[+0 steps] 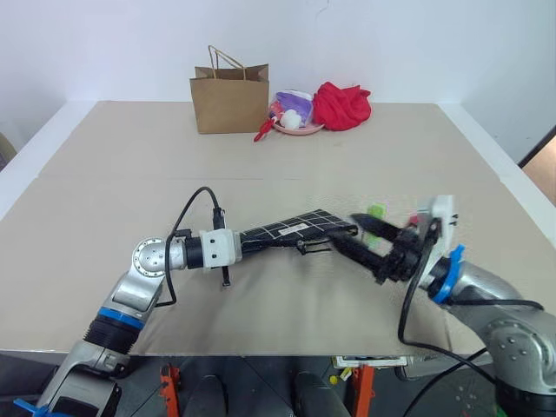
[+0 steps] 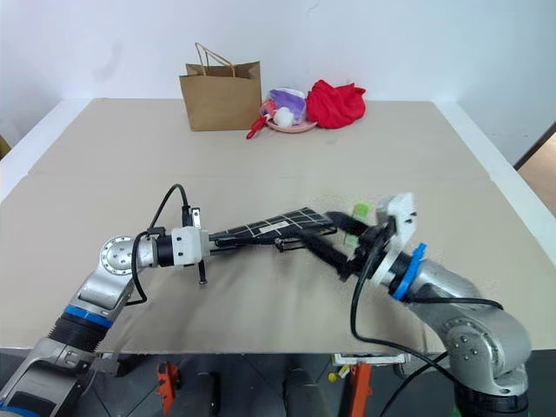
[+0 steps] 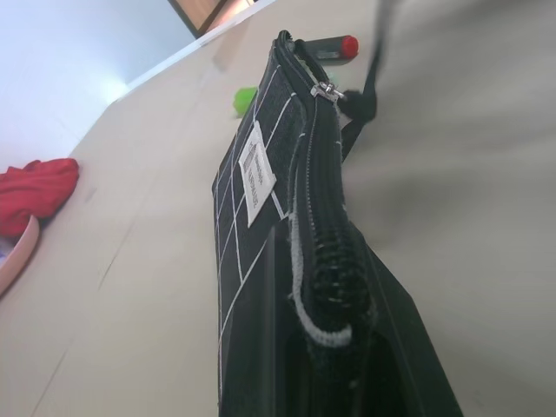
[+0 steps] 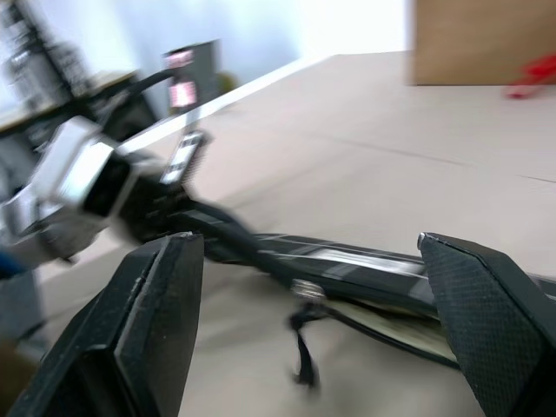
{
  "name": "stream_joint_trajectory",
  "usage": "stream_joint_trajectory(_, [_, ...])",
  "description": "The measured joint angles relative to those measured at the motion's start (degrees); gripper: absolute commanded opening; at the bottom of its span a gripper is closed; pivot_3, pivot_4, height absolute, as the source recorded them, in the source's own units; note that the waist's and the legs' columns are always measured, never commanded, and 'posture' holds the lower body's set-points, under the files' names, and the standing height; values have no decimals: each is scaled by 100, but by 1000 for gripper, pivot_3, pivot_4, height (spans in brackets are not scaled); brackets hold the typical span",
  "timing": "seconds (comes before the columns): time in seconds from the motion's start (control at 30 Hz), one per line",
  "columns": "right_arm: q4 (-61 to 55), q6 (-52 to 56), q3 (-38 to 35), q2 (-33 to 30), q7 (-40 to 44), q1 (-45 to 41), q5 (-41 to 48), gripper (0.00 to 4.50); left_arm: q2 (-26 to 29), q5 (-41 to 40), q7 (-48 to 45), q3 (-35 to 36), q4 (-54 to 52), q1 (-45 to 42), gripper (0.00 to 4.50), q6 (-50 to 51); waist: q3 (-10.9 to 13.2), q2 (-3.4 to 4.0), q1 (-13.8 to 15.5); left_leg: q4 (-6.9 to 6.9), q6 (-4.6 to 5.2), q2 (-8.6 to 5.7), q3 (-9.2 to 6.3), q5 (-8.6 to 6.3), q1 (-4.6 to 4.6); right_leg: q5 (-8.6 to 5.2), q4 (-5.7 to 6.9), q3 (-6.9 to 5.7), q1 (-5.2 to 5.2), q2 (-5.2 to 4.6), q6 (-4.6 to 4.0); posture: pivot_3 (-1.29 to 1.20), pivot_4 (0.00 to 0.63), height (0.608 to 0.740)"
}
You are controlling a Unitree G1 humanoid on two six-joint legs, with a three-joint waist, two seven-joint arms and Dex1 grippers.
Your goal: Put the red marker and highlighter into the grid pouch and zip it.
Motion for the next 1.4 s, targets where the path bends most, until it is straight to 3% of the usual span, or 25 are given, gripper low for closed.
stream_joint_trajectory(0.13, [1180, -362, 34, -5, -1314, -294, -1583, 4373, 157, -57, -152, 47, 188, -6, 0, -131, 0, 0, 8, -2, 0, 0, 5, 3, 4, 8, -1, 0, -7, 0, -8, 0, 150, 740])
stream_joint_trajectory(0.27, [1506, -485, 461, 481, -1849, -401, -2190, 4373, 117, -83, -157, 40, 238, -81, 0, -138, 1, 2, -21, -13, 2, 0, 3, 2, 0, 12, 0, 1, -11, 3, 12, 0, 150, 740])
stream_joint_trajectory(0.47, [1623, -548, 753, 1030, -2218, -651, -2608, 4373, 121, -90, -159, 39, 241, -90, 0, -241, 2, 2, -21, -18, 7, 0, -2, -2, -8, 4, 0, -1, -13, 3, 21, 0, 150, 740])
stream_joint_trajectory(0.97, [1153, -98, 1179, 1668, -2807, -304, -3303, 4373, 149, -87, -132, 40, 247, -42, 0, -330, 2, 2, -10, -17, 7, 0, -2, -2, -7, 2, 0, -1, -13, 3, 14, 0, 150, 740])
stream_joint_trajectory(1.2, [1327, 25, 1354, 1968, -3137, -526, -3721, 4373, 107, -85, -124, 36, 277, -44, 0, -344, 1, 2, -28, -12, 6, 0, -2, -1, -3, 1, 0, -1, -10, 3, -1, 0, 150, 740])
stream_joint_trajectory(1.3, [1419, 30, 1367, 2024, -3192, -587, -3819, 3480, 102, -85, -124, 36, 286, -49, 0, -344, 1, 2, -29, -7, 4, 0, -2, 1, -3, 4, 0, 0, -7, 2, -5, 0, 150, 740])
stream_joint_trajectory(1.4, [1424, 46, 1405, 2063, -3194, -596, -3874, 2112, 103, -85, -125, 37, 326, -54, 0, -347, 0, 1, -7, -5, 4, 0, -3, 1, -3, 5, 0, -1, -5, 2, -6, 0, 150, 740])
